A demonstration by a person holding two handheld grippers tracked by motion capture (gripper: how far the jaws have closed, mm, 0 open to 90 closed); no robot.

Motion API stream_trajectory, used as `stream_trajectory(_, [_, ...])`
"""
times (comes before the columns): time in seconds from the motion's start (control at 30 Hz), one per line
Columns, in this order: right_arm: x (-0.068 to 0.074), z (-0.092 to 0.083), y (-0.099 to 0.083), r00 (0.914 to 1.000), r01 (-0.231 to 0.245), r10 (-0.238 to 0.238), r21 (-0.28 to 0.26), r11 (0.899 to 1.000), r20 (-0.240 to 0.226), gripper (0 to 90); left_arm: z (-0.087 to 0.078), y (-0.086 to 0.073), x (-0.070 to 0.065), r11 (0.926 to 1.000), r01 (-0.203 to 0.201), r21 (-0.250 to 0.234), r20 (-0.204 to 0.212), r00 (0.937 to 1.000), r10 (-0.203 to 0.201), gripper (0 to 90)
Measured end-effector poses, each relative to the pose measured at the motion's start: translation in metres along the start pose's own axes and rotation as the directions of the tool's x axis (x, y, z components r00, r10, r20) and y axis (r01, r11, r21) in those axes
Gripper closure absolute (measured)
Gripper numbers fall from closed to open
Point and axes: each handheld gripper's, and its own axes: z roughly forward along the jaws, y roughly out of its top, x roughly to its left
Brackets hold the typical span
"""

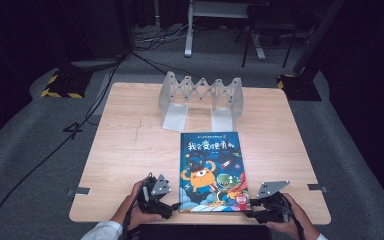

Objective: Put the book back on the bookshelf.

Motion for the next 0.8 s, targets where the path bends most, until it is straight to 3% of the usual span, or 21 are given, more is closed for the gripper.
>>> stream_trajectory(0.07, [-0.004,0.003,0.002,0.9997,0.026,-0.026,-0.011,1.000,-0.004,41.4,0.000,0.000,0.002,1.0000,0.006,-0.001,-0.009,0.9999,-0.006,14.3])
stream_trajectory(0.17, [-0.013,0.007,0.008,0.9951,0.000,-0.006,-0.064,0.998,-0.099,34.3,-0.002,-0.002,0.010,0.9998,0.022,-0.002,-0.019,0.9996,-0.022,14.5])
stream_trajectory(0.23, [-0.020,0.006,0.012,0.9857,-0.032,0.013,-0.110,0.993,-0.168,33.3,-0.003,-0.003,0.012,0.9997,0.024,-0.001,-0.020,0.9995,-0.024,14.5])
stream_trajectory(0.37, [-0.031,0.003,0.023,0.9713,-0.050,0.014,-0.146,0.988,-0.237,25.7,-0.004,-0.004,0.013,0.9998,0.019,-0.002,-0.016,0.9997,-0.019,14.5])
stream_trajectory(0.43, [-0.035,0.001,0.029,0.9677,-0.053,0.007,-0.177,0.983,-0.252,24.2,-0.004,-0.004,0.014,0.9998,0.018,0.000,-0.016,0.9997,-0.018,14.5])
stream_trajectory(0.47, [-0.038,0.002,0.032,0.9707,-0.061,0.012,-0.196,0.979,-0.240,24.2,-0.004,-0.004,0.014,0.9998,0.018,0.000,-0.016,0.9997,-0.018,14.4])
stream_trajectory(0.53, [-0.042,0.003,0.035,0.9720,-0.071,0.022,-0.202,0.977,-0.234,25.2,-0.004,-0.004,0.014,0.9998,0.018,0.000,-0.016,0.9997,-0.018,14.4])
stream_trajectory(0.6, [-0.053,0.010,0.043,0.9715,-0.111,0.064,-0.198,0.974,-0.228,25.9,-0.004,-0.004,0.014,0.9998,0.018,-0.001,-0.016,0.9997,-0.018,14.5])
stream_trajectory(0.8, [-0.067,0.021,0.058,0.9691,-0.133,0.076,-0.236,0.963,-0.234,26.1,-0.004,-0.004,0.014,0.9999,0.017,0.000,-0.016,0.9997,-0.017,14.3])
